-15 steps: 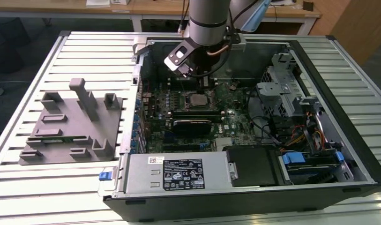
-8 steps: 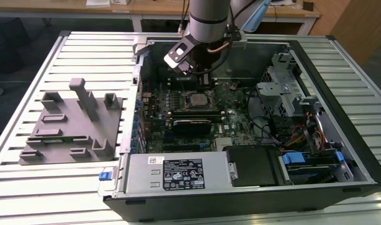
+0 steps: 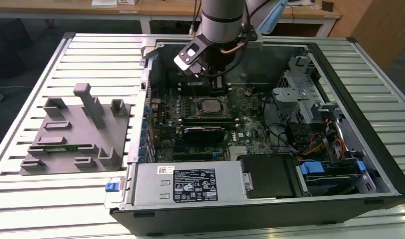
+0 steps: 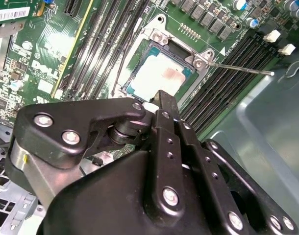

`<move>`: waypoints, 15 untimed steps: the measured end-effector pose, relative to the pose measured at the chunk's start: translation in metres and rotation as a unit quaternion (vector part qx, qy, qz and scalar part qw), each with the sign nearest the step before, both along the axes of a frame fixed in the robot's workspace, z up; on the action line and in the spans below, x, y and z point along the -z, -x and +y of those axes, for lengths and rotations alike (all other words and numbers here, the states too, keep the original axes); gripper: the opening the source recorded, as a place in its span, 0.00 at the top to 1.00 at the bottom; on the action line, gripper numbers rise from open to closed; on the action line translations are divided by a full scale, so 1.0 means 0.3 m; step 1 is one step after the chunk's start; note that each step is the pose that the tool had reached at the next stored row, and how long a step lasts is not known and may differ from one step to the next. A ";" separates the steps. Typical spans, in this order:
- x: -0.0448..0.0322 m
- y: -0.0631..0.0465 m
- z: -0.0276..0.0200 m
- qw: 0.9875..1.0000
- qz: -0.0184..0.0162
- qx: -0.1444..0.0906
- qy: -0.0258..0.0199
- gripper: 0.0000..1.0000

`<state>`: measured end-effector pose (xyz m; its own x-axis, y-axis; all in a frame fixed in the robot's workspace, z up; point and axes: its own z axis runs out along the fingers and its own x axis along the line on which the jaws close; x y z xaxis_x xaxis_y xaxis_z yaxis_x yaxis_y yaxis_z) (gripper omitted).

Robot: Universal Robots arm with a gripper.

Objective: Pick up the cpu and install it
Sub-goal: 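Close the cpu cover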

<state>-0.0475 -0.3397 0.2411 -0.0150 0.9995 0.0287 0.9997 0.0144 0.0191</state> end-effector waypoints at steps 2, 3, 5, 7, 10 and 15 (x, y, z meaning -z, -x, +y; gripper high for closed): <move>-0.003 0.000 0.000 1.000 0.000 0.000 0.000 0.89; -0.006 0.000 0.000 1.000 0.000 0.000 0.000 0.89; -0.016 0.000 0.000 1.000 0.000 0.000 0.000 0.89; -0.028 0.000 0.000 1.000 0.000 0.000 0.000 0.89; -0.049 0.000 0.000 1.000 0.000 0.000 0.000 0.89; -0.072 0.000 0.000 1.000 0.000 0.000 0.000 0.89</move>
